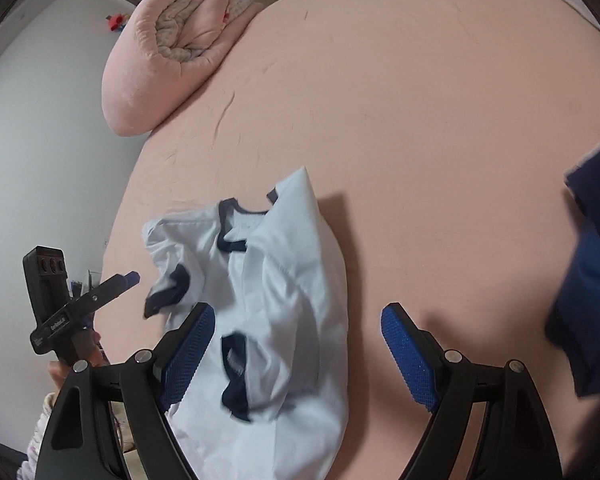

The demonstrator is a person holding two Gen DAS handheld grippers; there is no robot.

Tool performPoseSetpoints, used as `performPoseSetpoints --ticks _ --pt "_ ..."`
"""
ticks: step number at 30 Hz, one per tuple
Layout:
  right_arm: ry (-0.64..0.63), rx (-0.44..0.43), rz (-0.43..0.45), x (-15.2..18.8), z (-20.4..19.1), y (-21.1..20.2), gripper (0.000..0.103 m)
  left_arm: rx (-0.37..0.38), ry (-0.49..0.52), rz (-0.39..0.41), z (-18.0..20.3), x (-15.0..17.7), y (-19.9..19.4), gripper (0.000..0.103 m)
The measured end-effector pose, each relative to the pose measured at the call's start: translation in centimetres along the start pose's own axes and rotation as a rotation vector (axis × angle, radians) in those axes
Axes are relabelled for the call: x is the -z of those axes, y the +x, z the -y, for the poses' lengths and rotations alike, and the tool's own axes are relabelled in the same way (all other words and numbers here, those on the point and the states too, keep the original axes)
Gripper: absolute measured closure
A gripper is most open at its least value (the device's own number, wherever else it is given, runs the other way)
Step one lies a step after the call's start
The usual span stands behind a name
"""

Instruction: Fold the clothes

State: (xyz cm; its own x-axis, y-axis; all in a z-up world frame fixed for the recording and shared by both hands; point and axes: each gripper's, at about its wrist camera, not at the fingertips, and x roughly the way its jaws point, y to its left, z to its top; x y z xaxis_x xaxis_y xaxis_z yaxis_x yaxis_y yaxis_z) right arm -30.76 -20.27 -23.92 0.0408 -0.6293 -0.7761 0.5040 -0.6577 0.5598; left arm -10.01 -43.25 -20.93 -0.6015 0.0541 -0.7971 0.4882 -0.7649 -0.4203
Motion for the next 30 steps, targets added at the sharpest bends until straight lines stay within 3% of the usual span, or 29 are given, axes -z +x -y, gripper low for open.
performPoseSetpoints --ticks 5,15,23,30 --pt "-0.001 -0.001 -0.028 -1.1 0.5 2.2 0.017 0.063 -0.021 0.023 -0.6 -1.2 -0.4 0.011" --pt "0.185 -0.159 -0.025 -1.4 2.7 4.6 0.017 0.242 -0.206 0.015 -4.3 -2.1 1.3 0.011" --pt "0.385 -0.301 -0.011 -0.9 3.7 7.2 0.017 0.235 -0.202 -0.057 -4.1 -1.0 3.7 0.011" --pt "0.360 -0.295 -0.024 -1.7 2.3 8.7 0.017 0.256 -0.180 -0.107 -2.2 -1.6 6.2 0.011"
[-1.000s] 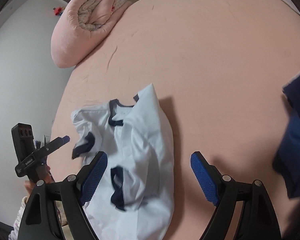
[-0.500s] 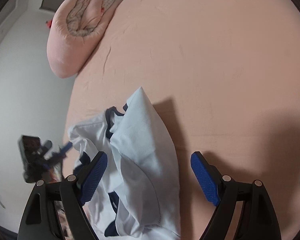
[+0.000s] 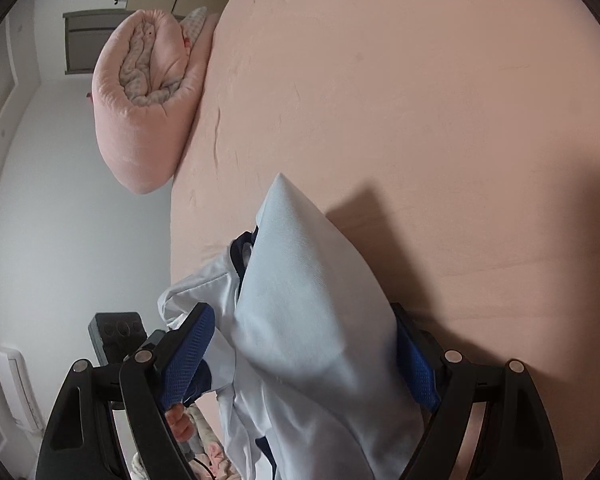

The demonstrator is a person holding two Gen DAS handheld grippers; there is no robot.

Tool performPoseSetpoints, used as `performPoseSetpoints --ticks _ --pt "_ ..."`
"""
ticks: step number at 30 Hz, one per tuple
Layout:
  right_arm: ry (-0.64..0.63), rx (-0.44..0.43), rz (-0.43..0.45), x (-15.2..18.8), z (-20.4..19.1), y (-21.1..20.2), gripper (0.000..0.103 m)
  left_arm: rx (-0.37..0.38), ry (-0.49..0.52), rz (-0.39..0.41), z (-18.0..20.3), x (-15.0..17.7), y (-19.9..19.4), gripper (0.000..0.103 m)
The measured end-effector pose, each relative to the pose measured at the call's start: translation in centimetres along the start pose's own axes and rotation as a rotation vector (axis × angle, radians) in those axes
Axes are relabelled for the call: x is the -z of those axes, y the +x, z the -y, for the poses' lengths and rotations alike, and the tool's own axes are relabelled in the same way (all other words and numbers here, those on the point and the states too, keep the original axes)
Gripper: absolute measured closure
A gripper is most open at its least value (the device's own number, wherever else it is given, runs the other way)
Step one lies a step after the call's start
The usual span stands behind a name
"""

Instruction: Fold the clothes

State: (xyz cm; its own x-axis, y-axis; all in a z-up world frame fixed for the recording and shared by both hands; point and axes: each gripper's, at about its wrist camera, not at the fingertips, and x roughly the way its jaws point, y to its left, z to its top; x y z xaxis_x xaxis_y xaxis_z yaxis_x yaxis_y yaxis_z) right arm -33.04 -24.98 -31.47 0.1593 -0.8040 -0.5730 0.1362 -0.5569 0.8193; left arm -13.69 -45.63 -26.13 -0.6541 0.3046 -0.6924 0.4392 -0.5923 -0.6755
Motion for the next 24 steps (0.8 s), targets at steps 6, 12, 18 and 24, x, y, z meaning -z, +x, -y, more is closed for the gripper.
performPoseSetpoints --ticks 6,12,18,24 --pt "0.069 -0.005 0.026 -0.3 0.5 0.4 0.017 0.014 -0.036 -0.034 -0.1 0.1 2.4 0.011" --pt "0.049 -0.036 -0.003 -0.3 0.8 0.4 0.018 0.076 -0.075 -0.057 -1.1 -0.2 2.8 0.011" --pt "0.009 0.043 -0.065 -0.2 1.4 0.2 0.048 0.152 -0.150 -0.041 -2.8 0.0 2.3 0.011" --pt "0.221 -0.080 -0.052 0.3 6.9 -0.8 0.101 0.043 -0.178 -0.053 -1.9 -0.7 1.0 0.010"
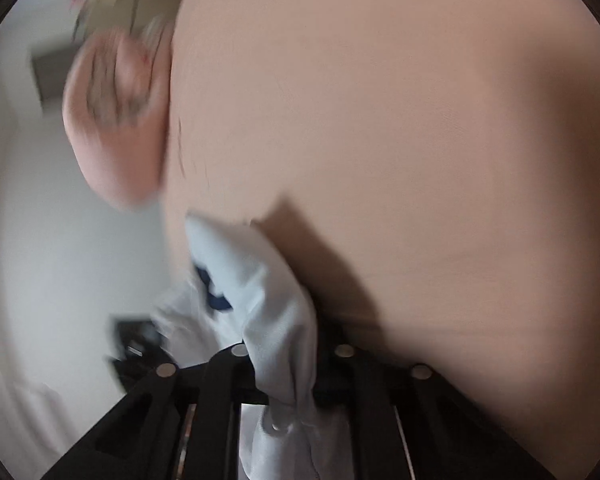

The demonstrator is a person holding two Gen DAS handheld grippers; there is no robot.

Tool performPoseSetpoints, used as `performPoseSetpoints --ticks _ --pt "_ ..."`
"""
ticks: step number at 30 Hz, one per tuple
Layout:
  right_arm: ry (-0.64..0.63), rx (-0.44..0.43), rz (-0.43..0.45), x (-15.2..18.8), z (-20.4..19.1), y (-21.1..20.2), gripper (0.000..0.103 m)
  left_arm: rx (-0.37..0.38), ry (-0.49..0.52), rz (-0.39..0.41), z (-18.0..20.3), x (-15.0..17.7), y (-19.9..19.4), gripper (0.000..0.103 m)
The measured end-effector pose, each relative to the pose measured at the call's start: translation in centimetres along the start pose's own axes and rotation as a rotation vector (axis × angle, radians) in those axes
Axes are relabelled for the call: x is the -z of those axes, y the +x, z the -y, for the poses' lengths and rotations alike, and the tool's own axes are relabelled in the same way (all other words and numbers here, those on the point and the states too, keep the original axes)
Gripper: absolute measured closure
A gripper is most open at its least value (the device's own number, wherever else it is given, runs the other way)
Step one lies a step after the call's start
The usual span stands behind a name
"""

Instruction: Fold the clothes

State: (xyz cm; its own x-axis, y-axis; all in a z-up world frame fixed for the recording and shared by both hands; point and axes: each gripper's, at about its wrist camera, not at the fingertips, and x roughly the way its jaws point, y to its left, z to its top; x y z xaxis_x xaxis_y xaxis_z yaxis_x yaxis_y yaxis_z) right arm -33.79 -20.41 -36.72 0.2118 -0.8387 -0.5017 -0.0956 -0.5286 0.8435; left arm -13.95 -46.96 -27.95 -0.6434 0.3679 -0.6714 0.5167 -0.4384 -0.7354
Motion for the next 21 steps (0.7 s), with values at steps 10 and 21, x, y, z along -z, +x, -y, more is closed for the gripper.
performPoseSetpoints --ticks 10,21 --pt "-0.051 0.046 0.031 1.3 0.3 1.2 0.101 -0.145 0.159 -0.076 0.1 -0.6 1.2 0.011" --pt "-0.151 0.162 0.093 1.9 -2.1 2.4 0.099 -0.269 0.291 0.046 2.4 1.2 2.1 0.039"
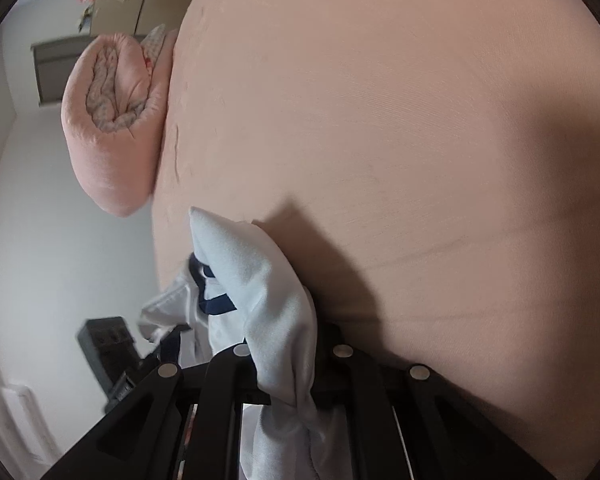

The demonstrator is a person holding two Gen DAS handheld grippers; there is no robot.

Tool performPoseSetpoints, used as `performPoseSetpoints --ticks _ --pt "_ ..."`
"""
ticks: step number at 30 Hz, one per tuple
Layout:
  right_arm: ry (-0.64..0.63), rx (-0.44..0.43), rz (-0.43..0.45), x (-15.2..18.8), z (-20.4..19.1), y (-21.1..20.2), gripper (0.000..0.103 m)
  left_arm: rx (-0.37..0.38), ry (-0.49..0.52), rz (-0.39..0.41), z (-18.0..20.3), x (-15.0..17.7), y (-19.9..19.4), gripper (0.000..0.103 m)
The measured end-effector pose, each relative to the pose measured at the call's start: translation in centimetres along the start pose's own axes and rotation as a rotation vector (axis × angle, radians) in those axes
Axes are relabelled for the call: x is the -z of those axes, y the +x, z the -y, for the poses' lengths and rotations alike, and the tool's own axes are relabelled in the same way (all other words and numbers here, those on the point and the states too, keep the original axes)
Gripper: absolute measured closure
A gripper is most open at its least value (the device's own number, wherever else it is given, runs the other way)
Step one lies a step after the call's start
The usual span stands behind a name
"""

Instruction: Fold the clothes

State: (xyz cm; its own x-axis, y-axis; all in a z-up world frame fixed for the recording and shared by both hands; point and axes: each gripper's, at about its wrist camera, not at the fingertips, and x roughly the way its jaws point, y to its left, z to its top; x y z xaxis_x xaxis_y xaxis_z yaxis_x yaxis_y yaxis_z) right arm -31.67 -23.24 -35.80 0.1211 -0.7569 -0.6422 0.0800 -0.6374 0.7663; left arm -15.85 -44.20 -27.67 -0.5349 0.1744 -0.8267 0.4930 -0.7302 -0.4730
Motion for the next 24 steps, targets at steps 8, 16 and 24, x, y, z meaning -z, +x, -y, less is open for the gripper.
performPoseSetpoints --ticks 8,16,24 --pt "-0.231 0.183 0.087 1.4 -5.1 -0.8 0.095 0.048 -0.080 0.053 -1.2 0.9 -1.5 0.066" --pt "-0.356 0.106 0.107 3.4 -8.7 -3.5 0.095 0.081 0.063 0.086 1.6 1.7 -6.2 0.074" --pt "-0.508 0.054 0.191 6.9 -10.9 -8.4 0.095 0.137 0.141 0.152 3.3 4.6 -9.1 0.074"
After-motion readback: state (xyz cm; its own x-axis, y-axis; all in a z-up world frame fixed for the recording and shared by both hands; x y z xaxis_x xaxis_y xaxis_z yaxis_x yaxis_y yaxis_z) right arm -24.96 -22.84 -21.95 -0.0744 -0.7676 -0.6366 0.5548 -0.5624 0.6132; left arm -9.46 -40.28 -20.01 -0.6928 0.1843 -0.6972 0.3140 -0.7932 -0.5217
